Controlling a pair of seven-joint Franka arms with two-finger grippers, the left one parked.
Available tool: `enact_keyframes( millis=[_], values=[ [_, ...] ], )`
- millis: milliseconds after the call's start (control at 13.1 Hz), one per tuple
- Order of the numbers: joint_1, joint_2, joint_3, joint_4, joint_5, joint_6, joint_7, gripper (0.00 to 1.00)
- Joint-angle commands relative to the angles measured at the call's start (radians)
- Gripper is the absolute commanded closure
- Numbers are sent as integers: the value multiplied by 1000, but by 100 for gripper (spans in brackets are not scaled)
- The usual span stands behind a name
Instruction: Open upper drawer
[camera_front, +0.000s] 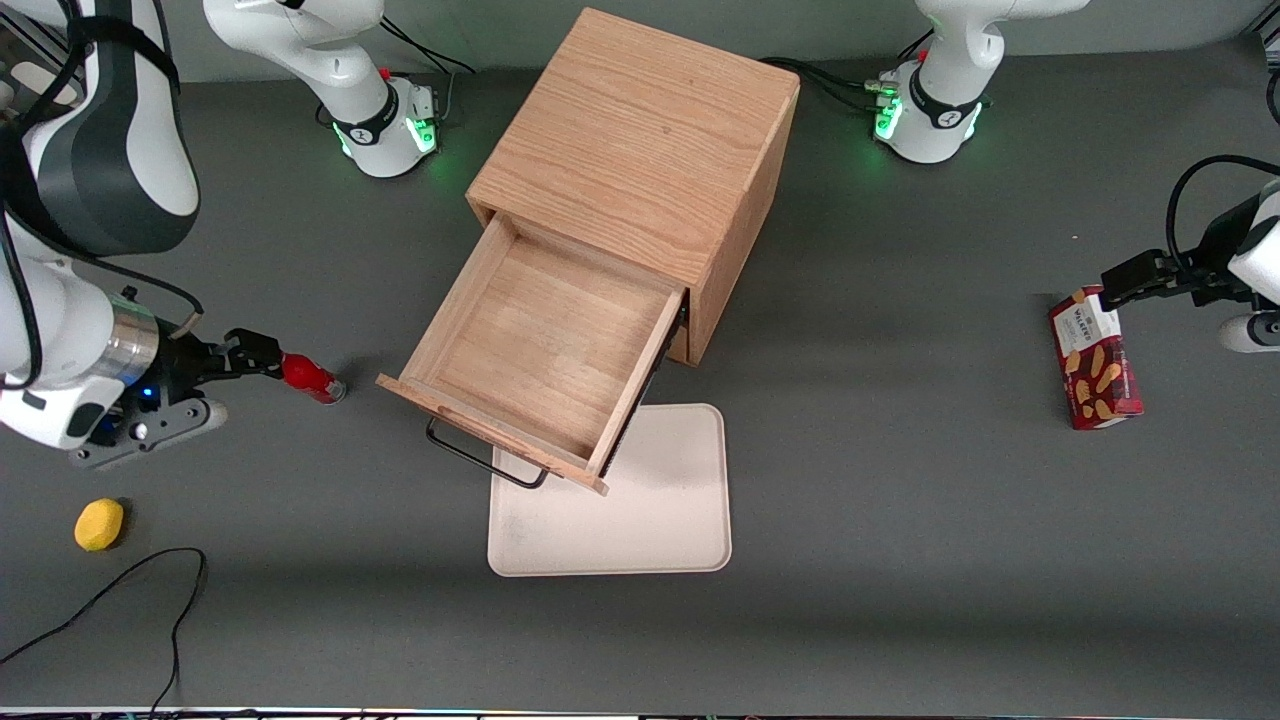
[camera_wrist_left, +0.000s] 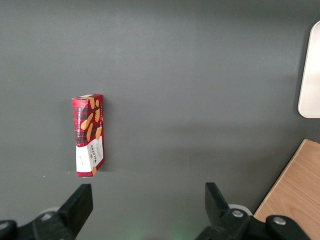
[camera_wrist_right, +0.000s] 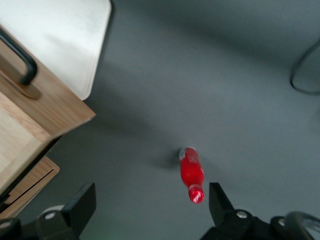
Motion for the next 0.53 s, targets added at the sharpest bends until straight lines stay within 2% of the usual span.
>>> enact_keyframes(
  millis=[0, 229, 458],
  values=[
    [10, -181, -38, -238, -20, 73, 130, 0],
    [8, -192, -56, -235, -14, 16, 244, 0],
    [13, -195, -53, -186, 19, -80, 322, 0]
  ],
)
